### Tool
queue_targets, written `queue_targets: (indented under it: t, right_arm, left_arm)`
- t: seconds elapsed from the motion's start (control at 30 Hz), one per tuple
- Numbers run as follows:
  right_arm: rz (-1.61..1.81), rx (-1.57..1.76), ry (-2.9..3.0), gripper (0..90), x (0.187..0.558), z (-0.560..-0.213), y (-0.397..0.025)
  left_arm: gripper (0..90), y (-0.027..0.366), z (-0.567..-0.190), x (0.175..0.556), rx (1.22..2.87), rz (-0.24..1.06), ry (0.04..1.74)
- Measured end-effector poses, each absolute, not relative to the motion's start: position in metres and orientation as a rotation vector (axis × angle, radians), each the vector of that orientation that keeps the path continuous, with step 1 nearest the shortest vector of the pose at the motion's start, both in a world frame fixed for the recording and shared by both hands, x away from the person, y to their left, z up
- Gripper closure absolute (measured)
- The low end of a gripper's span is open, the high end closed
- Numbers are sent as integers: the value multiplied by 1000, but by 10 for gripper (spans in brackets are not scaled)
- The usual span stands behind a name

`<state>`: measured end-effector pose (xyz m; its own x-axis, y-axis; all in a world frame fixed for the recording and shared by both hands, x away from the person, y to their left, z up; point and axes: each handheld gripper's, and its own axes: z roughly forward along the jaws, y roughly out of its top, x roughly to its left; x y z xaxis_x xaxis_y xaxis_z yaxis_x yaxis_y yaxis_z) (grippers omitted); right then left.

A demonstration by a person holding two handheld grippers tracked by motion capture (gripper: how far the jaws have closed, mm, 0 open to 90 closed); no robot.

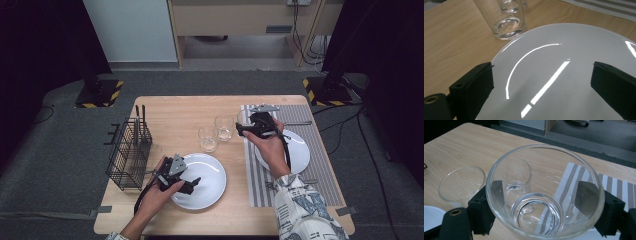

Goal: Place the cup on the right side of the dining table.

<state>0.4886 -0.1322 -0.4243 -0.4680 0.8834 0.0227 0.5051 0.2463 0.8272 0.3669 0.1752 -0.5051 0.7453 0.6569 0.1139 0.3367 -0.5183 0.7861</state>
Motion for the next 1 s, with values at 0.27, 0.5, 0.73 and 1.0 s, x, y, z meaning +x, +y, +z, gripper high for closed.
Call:
queue_targets:
  t: [0.27, 0.5, 0.73, 1.0]
  right_arm:
    - [1104, 1270, 2056, 199, 499, -416, -133]
    - [1100, 1285, 2035, 199, 506, -412, -136]
    - [1107, 1306, 2000, 199, 514, -406, -143]
    - [1096, 1319, 1981, 199, 523, -408, -152]
  left_arm:
    - [39, 179, -507, 368, 2141, 499, 764]
    - [38, 178, -508, 365, 2154, 510, 749]
    - [41, 181, -509, 364, 2147, 508, 763]
    - [45, 181, -509, 365, 2151, 510, 767]
